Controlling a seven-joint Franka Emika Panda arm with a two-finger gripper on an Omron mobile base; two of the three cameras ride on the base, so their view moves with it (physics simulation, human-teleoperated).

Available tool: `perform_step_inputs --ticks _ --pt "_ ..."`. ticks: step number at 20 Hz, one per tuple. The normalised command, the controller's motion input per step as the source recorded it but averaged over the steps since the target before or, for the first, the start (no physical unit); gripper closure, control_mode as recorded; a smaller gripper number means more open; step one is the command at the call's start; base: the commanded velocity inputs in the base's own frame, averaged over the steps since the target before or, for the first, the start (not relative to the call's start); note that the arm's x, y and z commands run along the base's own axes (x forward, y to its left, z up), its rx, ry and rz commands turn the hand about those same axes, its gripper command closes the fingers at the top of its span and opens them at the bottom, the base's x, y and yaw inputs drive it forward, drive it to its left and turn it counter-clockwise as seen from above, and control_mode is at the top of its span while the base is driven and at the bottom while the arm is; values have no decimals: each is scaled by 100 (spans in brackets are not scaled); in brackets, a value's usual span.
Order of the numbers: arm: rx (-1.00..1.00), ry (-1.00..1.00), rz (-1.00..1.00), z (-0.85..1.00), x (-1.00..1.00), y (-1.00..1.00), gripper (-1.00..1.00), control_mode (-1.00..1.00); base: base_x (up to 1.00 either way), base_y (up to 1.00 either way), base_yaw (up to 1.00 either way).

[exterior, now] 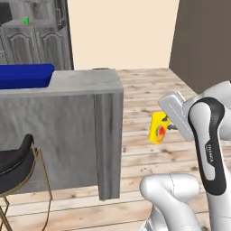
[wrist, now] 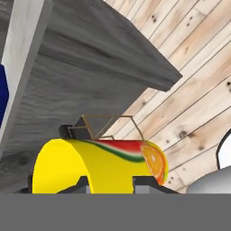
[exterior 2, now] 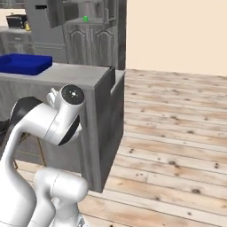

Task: There is a tray on the dining counter. Grab the cup, mug, and pitcher and place them on the tray. The pitcher may be placed next to the tray if it cannot fit the tray.

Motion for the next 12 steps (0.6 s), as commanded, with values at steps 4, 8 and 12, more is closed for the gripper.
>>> perform_step_inputs --ticks 4,8,12 --pt "0 0 0 0 0 0 100 100 11 83 -31" --pt "0 0 0 0 0 0 100 100 24 69 -28" --pt "0 0 0 0 0 0 100 100 33 64 -25"
